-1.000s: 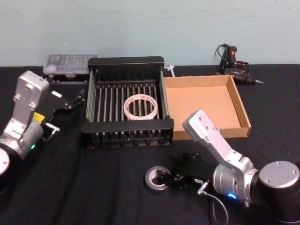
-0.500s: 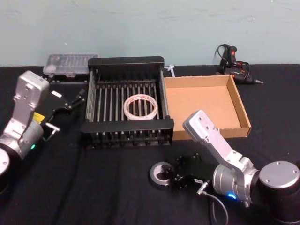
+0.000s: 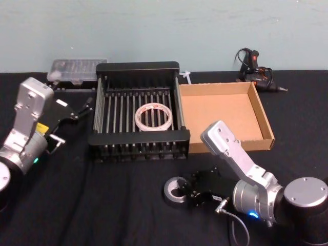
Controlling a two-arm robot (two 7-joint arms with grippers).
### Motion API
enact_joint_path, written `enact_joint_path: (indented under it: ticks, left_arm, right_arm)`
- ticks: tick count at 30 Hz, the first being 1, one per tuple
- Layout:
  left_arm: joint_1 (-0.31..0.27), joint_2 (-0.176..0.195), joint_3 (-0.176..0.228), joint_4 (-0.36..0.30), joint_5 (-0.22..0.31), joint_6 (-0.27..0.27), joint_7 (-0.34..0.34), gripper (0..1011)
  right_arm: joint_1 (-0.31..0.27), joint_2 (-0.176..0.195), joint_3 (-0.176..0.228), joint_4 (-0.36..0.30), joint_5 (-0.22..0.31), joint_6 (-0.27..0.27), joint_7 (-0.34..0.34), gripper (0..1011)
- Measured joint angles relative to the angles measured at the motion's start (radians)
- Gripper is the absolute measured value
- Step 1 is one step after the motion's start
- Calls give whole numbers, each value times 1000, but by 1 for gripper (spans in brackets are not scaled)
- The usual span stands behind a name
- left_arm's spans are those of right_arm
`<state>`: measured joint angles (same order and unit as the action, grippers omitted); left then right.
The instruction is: Pick up the white tape and place it into the black box , Pick up the silver tape and place it into the brown box.
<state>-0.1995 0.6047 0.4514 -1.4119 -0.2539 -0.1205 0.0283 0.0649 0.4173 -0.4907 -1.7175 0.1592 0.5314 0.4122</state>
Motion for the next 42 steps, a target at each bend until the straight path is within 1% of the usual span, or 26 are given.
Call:
enact_joint_path:
  ticks: [9,13,16,19,20,25,26,27,30,33,42]
  left_arm:
    - [0,0,0,0,0,0,0,1001]
    - [0,0,0,0,0,0,0,1001]
    - [0,0,0,0,0,0,0,1001]
    - [0,0,0,0,0,0,0,1001]
    - [0,0,0,0,0,0,0,1001]
    - [0,0,0,0,0,0,0,1001]
    - [0,0,0,0,0,0,0,1001]
    - [0,0,0,0,0,0,0,1001]
    - [0,0,0,0,0,0,0,1001]
    - [0,0,0,0,0,0,0,1001]
    - [0,0,0,0,0,0,0,1001]
  right_arm:
    - [-19,2,16,-15,3,-45,0,158]
    - [-29,5,22,-21,18,-81,7,158]
    - [-33,8,24,-25,26,-99,13,158]
    - [-42,13,29,-32,43,-133,18,158]
    - [-42,13,29,-32,43,-133,18,158]
    - [-54,19,34,-38,64,-201,18,158]
    - [-54,19,34,-38,64,-201,18,158]
    - [-57,20,35,-39,69,-217,18,158]
    - [-66,16,44,-40,82,-246,6,158]
    - [-75,8,58,-41,98,-264,-14,158]
    - [-90,-7,86,-47,128,-298,-48,158]
